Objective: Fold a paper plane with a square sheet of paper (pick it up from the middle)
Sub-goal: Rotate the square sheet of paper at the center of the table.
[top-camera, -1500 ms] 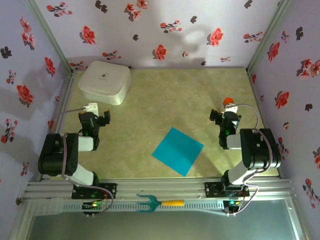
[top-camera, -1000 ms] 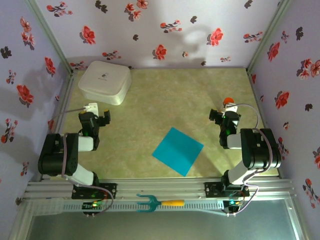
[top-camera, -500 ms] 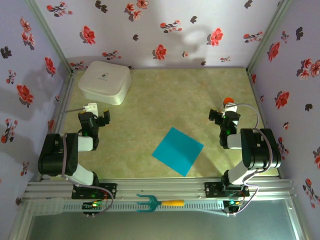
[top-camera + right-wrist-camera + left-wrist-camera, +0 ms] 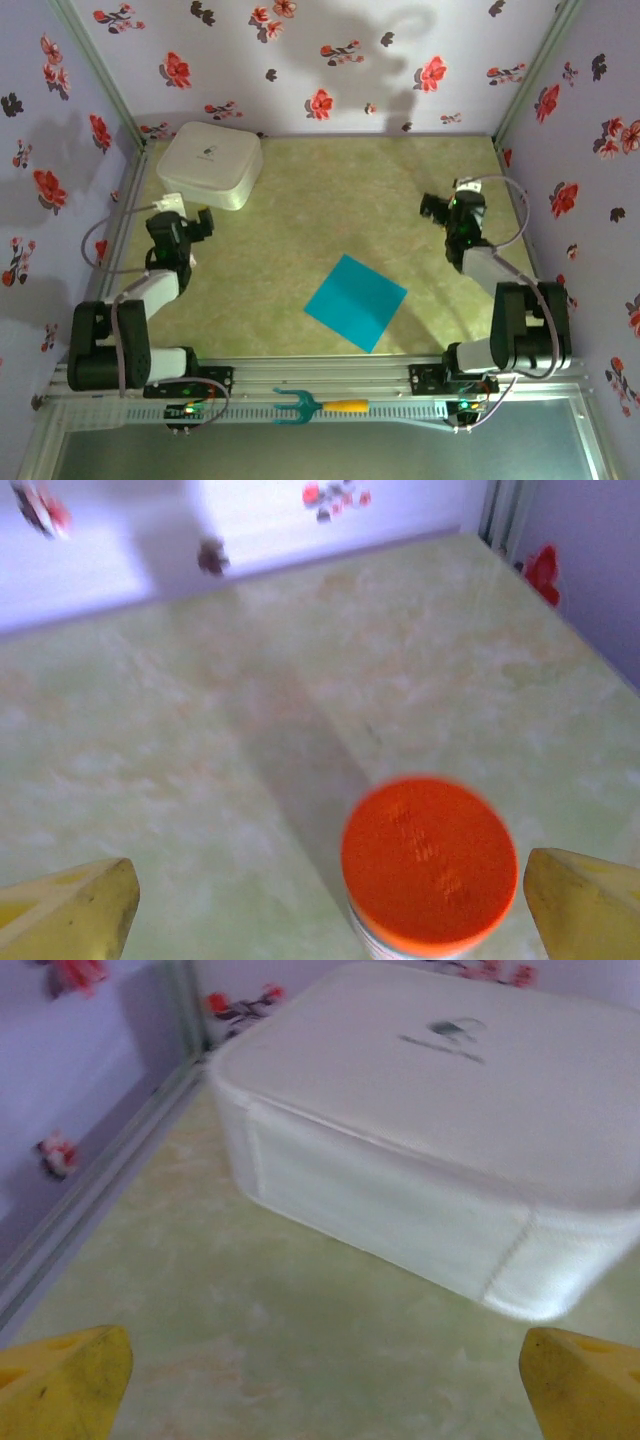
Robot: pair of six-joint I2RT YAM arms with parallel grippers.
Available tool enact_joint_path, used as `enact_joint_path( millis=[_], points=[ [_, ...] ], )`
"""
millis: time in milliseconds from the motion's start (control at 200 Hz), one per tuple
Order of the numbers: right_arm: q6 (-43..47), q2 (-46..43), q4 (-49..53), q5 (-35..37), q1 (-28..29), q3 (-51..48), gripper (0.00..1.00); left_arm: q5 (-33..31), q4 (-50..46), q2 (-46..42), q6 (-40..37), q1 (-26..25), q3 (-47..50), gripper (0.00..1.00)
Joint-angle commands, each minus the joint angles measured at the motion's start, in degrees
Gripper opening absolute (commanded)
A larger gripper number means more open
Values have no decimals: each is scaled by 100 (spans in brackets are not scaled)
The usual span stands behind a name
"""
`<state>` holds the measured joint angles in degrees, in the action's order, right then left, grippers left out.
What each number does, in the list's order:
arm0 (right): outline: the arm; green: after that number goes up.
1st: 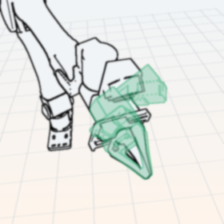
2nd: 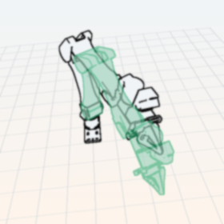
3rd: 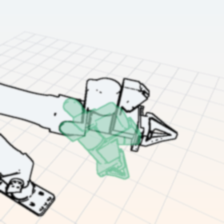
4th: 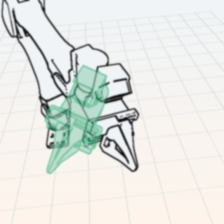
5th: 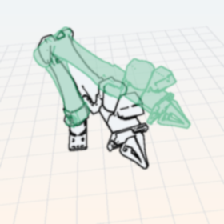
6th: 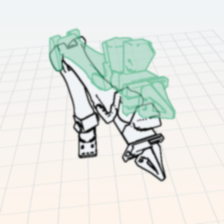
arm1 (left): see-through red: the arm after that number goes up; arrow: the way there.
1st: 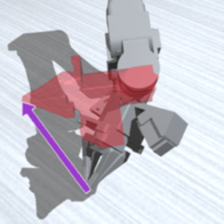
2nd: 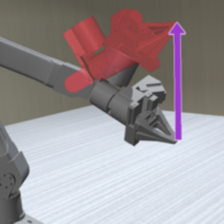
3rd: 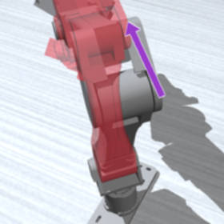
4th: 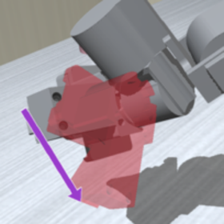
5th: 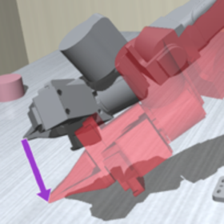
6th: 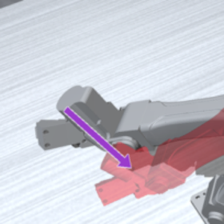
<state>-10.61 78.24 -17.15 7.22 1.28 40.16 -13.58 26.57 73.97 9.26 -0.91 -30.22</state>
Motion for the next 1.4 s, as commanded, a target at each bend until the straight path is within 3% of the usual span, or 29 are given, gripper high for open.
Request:
enact_joint_path(
  millis=[0, 55, 140, 185, 270, 335, 495, 640, 805, 1050, 1395],
  points=[
    [-1490, -406, 1972, 86, 39, 603, 99, -910, -2144, -225, 1456, 75, -848, 100],
    [-2094, -517, 2565, -432, -27, 850, 99, -862, -2701, -201, 1937, 74, -1162, 100],
    [-2372, -578, 2631, -1877, -25, 845, 99, -213, -3189, -236, 2025, 73, -1450, 100],
    [-2702, -613, 2664, -2257, 83, 762, 99, 313, -3153, -304, 2028, 73, -1431, 100],
    [-2898, -652, 2939, -2244, 553, 651, 98, 1406, -2722, -525, 2202, 57, -1180, 100],
    [-3009, -686, 3557, -1765, 1099, 665, 98, 1891, -2616, -664, 2236, -101, -1098, 100],
    [-3276, -696, 3854, -1343, 2148, 305, 98, 1921, -3024, -702, 1708, -1111, -1239, 100],
    [-3489, -550, 3781, -1339, 2659, 51, 97, 1770, -3301, -310, 1397, -2250, -1451, 100],
    [-3570, -421, 3866, -1447, 3015, -41, 97, 1566, -3038, 87, 1544, -2978, -1440, 100],
    [-3659, -24, 3580, -1862, 3416, -149, 98, 1317, -2893, 206, 1422, -3100, -1454, 100],
    [-3361, 622, 3749, -1656, 3482, 144, 99, 1166, -2559, -18, 1245, -3075, -1161, 100]
  ],
)
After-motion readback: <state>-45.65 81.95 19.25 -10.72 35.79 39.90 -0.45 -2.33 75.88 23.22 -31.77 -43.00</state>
